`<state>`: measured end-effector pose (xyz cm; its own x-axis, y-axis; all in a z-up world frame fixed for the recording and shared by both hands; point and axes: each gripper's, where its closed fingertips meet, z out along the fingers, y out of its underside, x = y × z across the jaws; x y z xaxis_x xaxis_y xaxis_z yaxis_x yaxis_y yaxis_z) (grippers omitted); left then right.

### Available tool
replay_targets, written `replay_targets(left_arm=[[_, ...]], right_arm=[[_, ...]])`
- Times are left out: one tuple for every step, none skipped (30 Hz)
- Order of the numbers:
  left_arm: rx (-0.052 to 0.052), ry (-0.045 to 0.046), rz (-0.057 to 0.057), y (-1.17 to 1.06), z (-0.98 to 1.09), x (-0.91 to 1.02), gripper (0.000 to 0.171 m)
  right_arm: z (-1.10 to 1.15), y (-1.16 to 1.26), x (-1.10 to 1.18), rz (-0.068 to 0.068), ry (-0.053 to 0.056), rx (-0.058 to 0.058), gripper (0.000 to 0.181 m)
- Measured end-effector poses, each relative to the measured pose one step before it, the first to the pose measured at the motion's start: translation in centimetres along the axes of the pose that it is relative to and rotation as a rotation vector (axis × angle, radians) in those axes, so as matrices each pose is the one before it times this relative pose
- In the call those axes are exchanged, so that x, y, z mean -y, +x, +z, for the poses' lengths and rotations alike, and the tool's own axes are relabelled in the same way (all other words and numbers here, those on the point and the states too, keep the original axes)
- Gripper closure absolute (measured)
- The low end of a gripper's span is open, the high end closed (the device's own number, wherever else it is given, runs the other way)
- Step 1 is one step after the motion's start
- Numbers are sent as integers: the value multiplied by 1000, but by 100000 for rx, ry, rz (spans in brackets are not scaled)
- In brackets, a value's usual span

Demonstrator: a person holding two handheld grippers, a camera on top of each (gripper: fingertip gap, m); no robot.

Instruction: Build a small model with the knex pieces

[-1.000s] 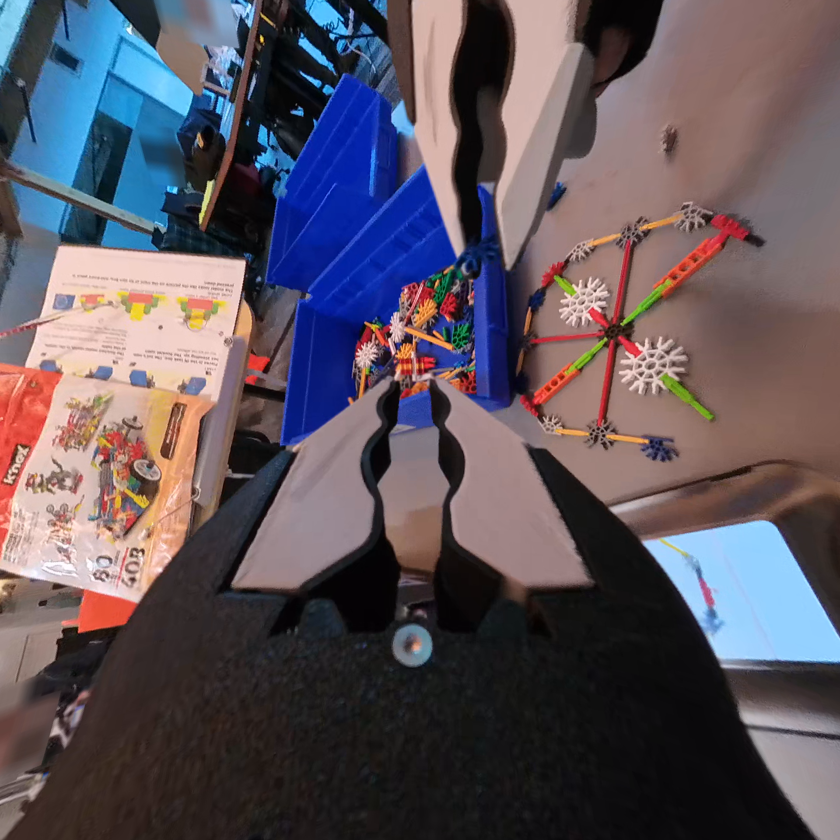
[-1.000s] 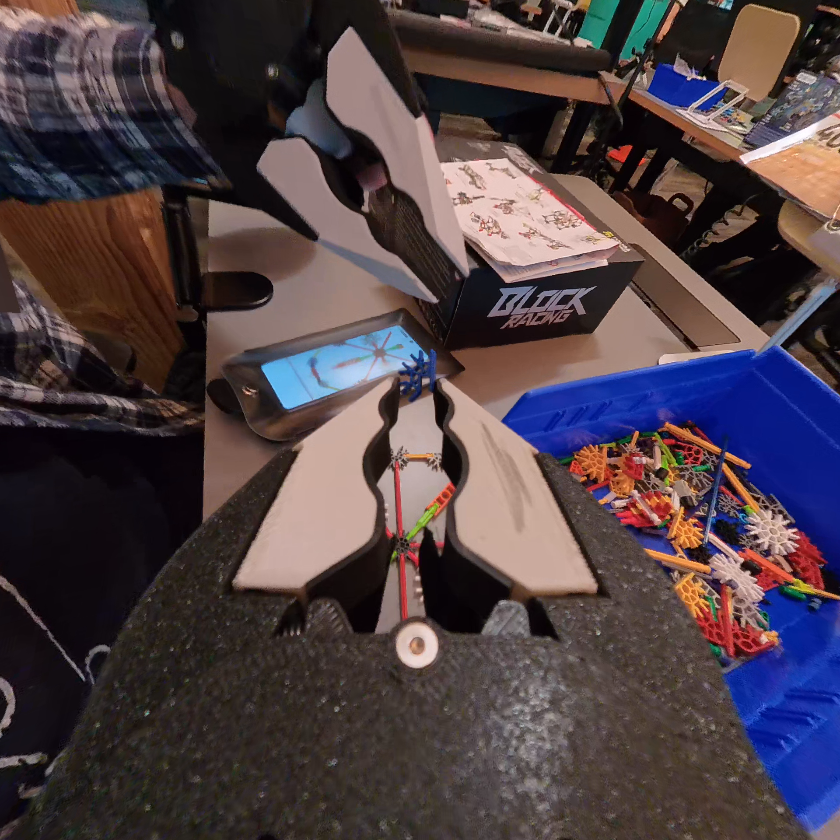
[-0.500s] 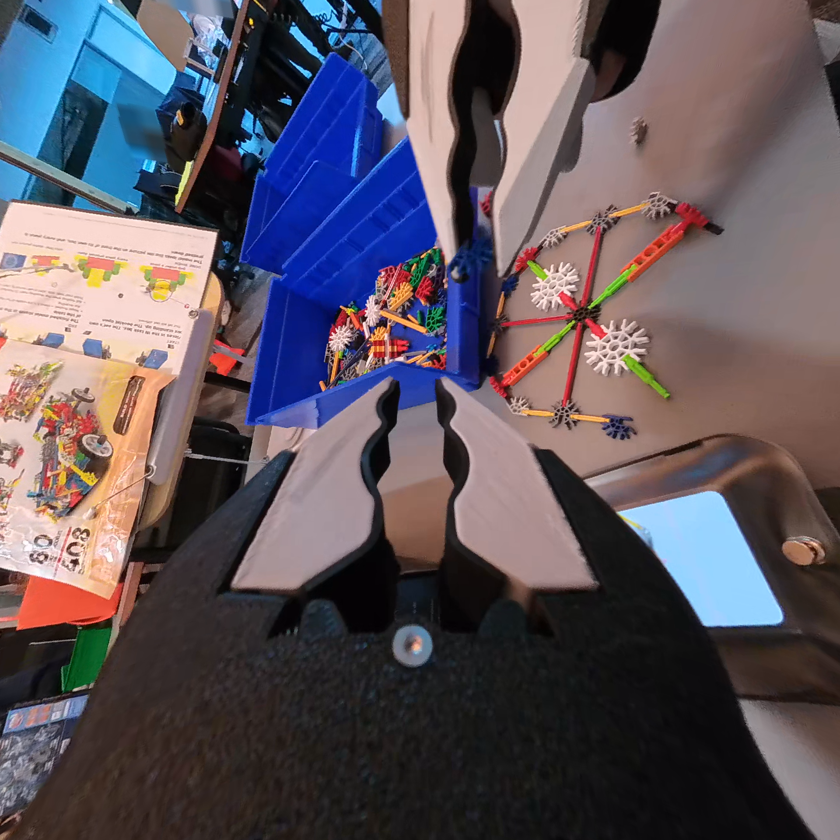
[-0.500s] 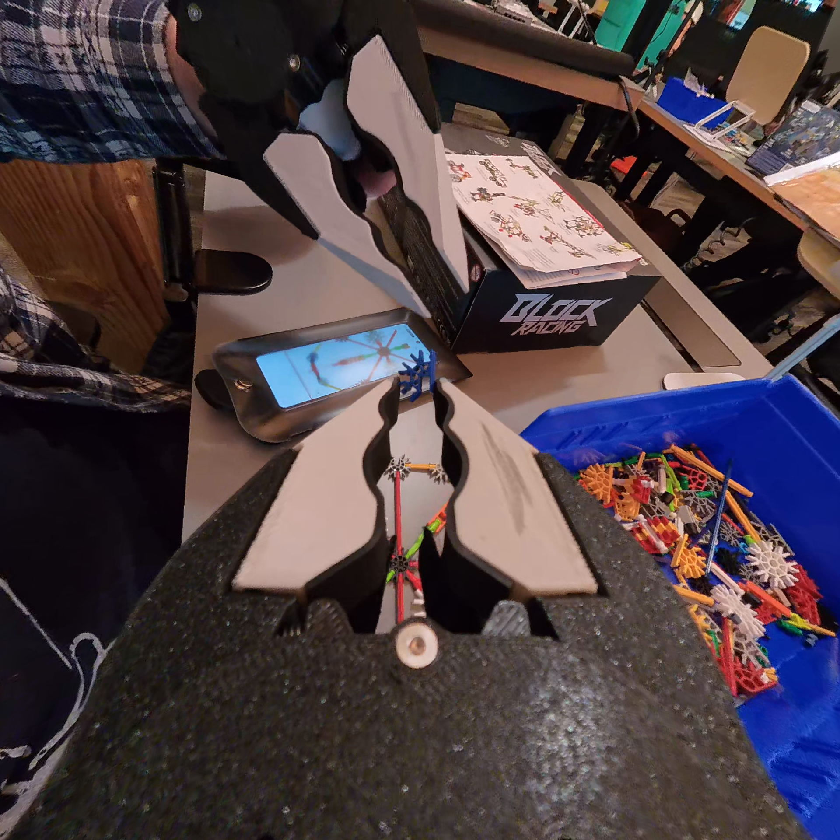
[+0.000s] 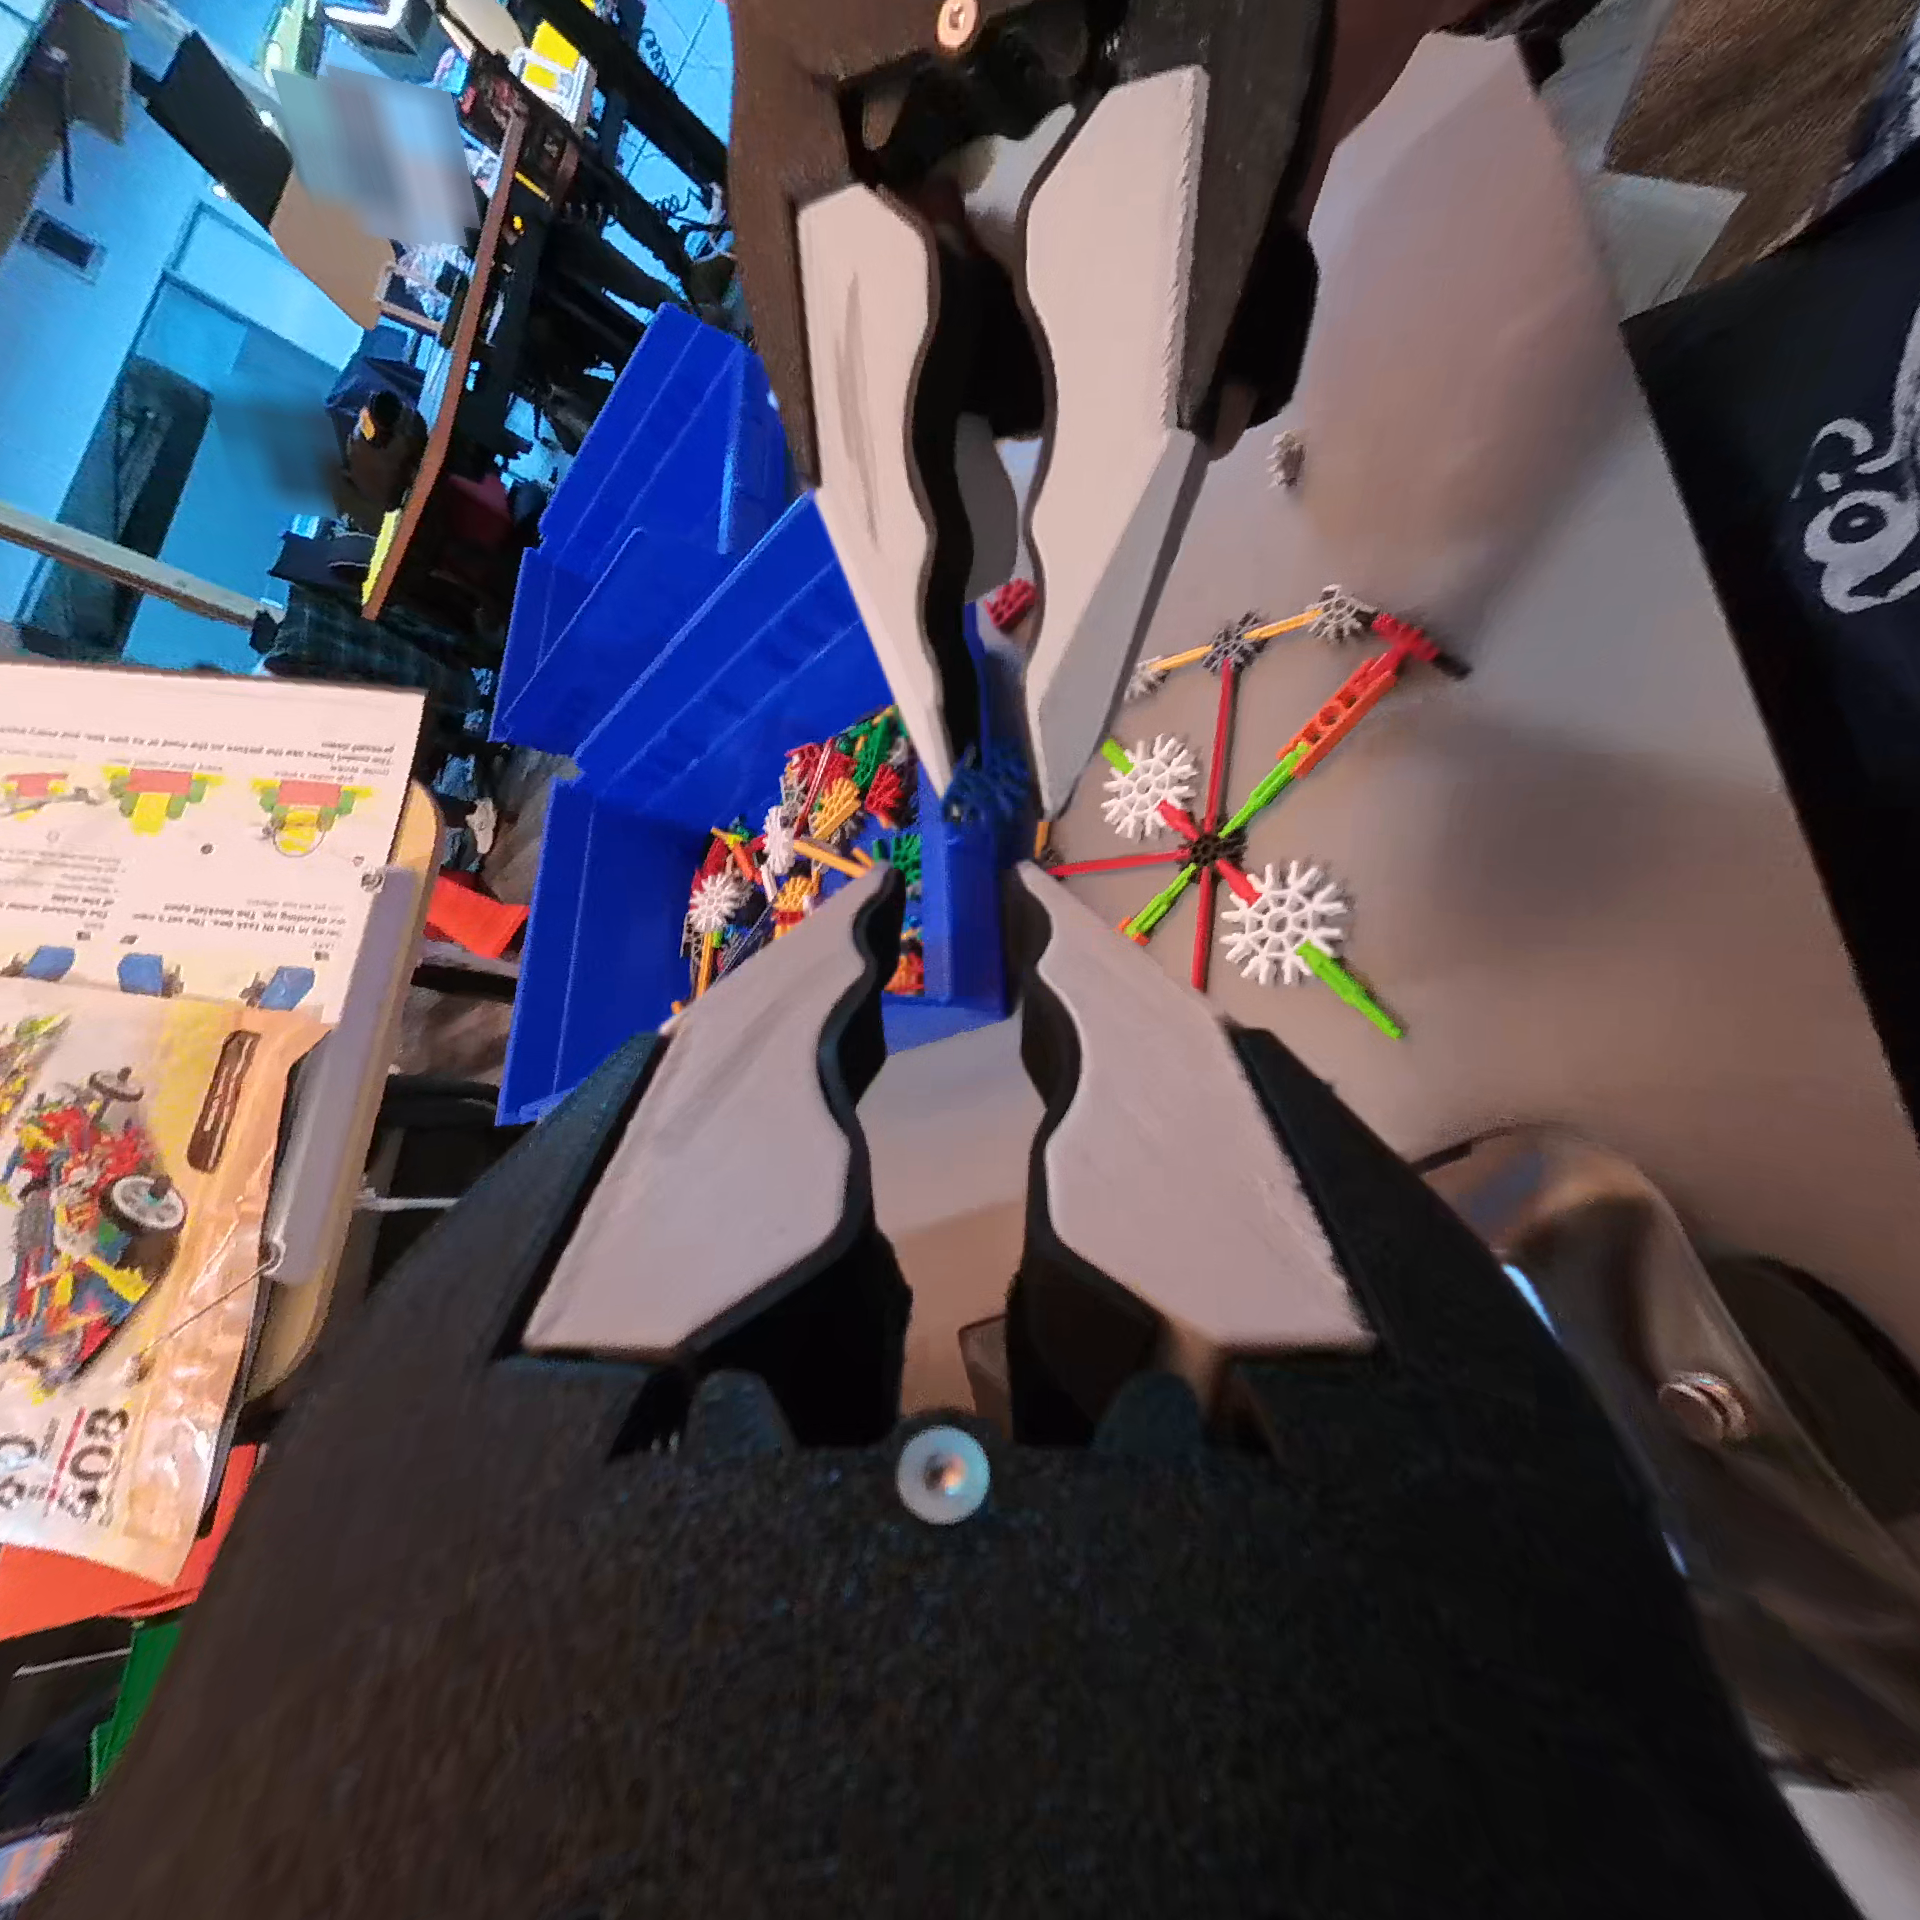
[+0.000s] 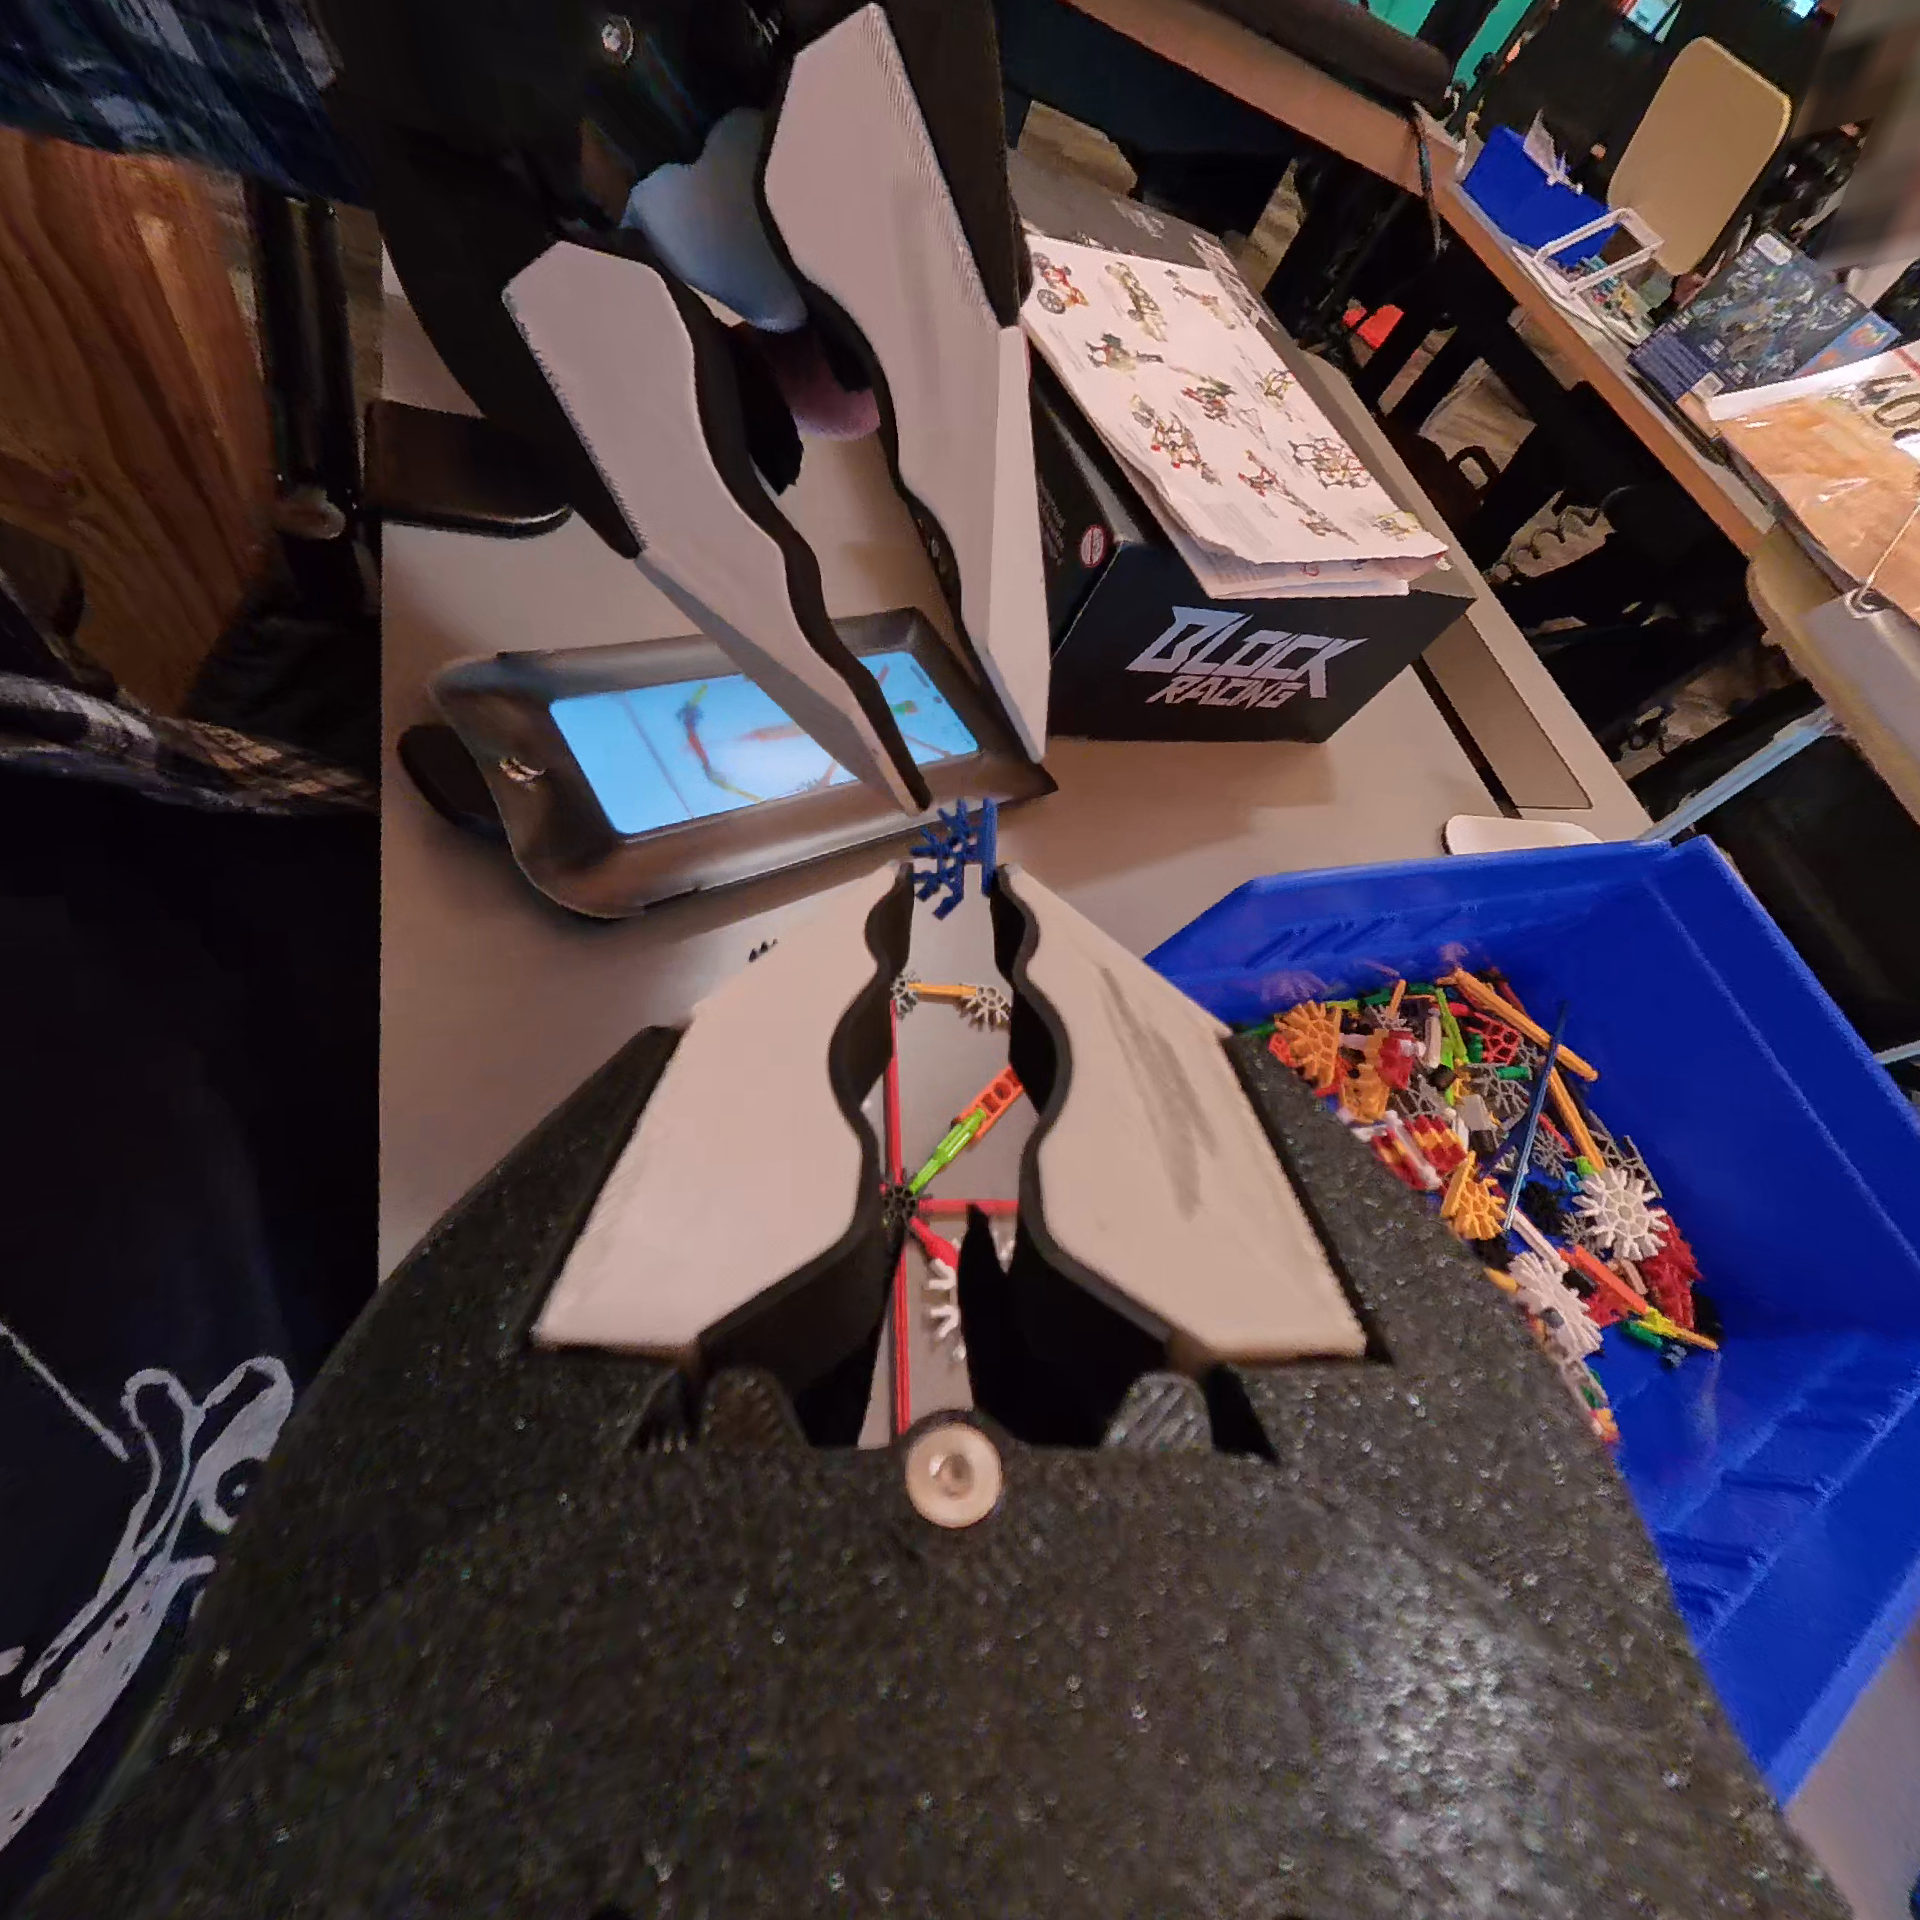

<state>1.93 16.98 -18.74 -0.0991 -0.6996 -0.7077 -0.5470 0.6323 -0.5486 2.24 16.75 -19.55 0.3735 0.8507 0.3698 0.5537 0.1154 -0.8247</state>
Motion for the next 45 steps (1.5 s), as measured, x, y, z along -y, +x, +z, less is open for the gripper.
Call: replay_targets(left_arm=[[-130,427,1050,119,111,242,153],[55,274,1753,102,97,187,154],[-398,-414,1421,125,117,68,154],[-53,-775,1682,70,124,-7,154],[275,-868,2612,68,104,-40,154],[551,-1026,2853,25,100,-62,153],[926,-562,2408,-62,43,13,153],[-410,-16,1846,89,6,90,153],[271,42,1868,-51,-41,111,154],[1149,-356,2183,-227,-69,28,155],[905,-300,1707,-264,-100,16,155],[357,403,600,-264,-146,93,157],[164,-513,434,-286,-123,-96,158],[331,-1572,1542,-327,-136,-334,158],[398,-1154,1192,-330,-194,-299,160],[-402,69,-346,-243,-236,-100,161],[-600,-553,-467,-212,-228,-193,161],[-6,-1018,745,-269,-237,-306,163],[241,-465,286,-294,-234,-223,166],[212,-259,-313,-262,-194,-200,166],[834,-386,204,-302,-187,-226,167],[835,-135,72,-257,-170,-192,168],[654,128,-487,-204,-146,-147,168],[620,-75,-475,-151,-115,-168,168],[678,-144,54,-97,-103,-169,167],[762,-244,-228,-71,-70,-145,165],[697,313,-317,-15,-69,-38,164],[403,351,-58,77,-33,9,163],[272,38,277,112,24,-14,163],[198,-21,254,120,44,-4,162],[353,-248,432,75,49,-68,161],[441,-134,706,53,33,-85,161],[431,164,265,37,14,-36,161],[386,328,144,24,16,26,160],[137,32,241,52,15,10,160],[315,124,425,34,8,30,160],[1125,241,683,-94,-15,54,159],[543,199,511,-26,-5,58,160],[-202,-30,267,70,6,17,159],[351,-224,713,4,18,-18,160],[659,-408,752,-45,1,-56,160],[-41,5,-142,44,3,-13,160],[-146,69,-509,56,-15,-15,160],[631,-455,230,-20,-24,-106,160],[748,-228,521,-31,-57,-53,159]], right_arm=[[-105,-80,-165,-70,-513,-24,167],[-91,-73,-158,106,-404,223,167],[-80,-110,-94,487,-67,868,167],[-66,-109,0,1102,452,1244,168],[-51,-118,69,1515,759,1709,167],[-26,-144,98,1540,718,2093,167],[-22,-110,151,1350,856,2033,167],[-15,-33,208,1333,968,1729,167],[0,-22,248,1402,928,2009,167],[16,35,263,1129,882,1887,167],[44,106,276,913,791,1746,167],[94,192,178,1405,102,1881,167],[120,94,202,1345,-14,2710,167],[69,194,345,296,646,1761,167],[71,245,347,-401,519,1254,167],[107,117,329,-171,273,2012,167],[118,105,383,118,596,1978,167],[152,152,357,145,568,1487,167],[184,136,327,325,458,1581,167],[208,144,285,493,348,1460,167],[178,171,300,129,500,860,167],[152,129,271,-297,445,675,167],[134,136,218,-214,229,524,167],[131,144,169,-110,169,195,167],[111,111,135,-332,168,54,167],[128,45,58,-458,-59,172,167],[117,4,-10,-498,-168,264,167],[124,-83,-29,-351,6,661,167],[110,-92,-46,201,-41,759,167],[118,-51,-94,321,-180,602,167],[73,1,-115,255,-275,383,167],[53,19,-65,463,108,497,167],[10,-9,6,886,573,802,167],[6,31,36,885,647,527,167],[7,23,-19,468,282,408,167],[12,5,-24,234,90,418,167],[19,-21,18,204,227,479,167],[18,-25,42,360,360,584,167],[13,-19,27,473,344,626,167],[11,34,30,263,273,209,167],[2,39,-4,-185,64,-39,167],[11,19,-38,-397,-101,-94,167],[26,11,-49,-373,-175,-216,167],[30,-70,-90,-510,-396,54,167],[38,-73,-106,-825,-514,-143,167]])
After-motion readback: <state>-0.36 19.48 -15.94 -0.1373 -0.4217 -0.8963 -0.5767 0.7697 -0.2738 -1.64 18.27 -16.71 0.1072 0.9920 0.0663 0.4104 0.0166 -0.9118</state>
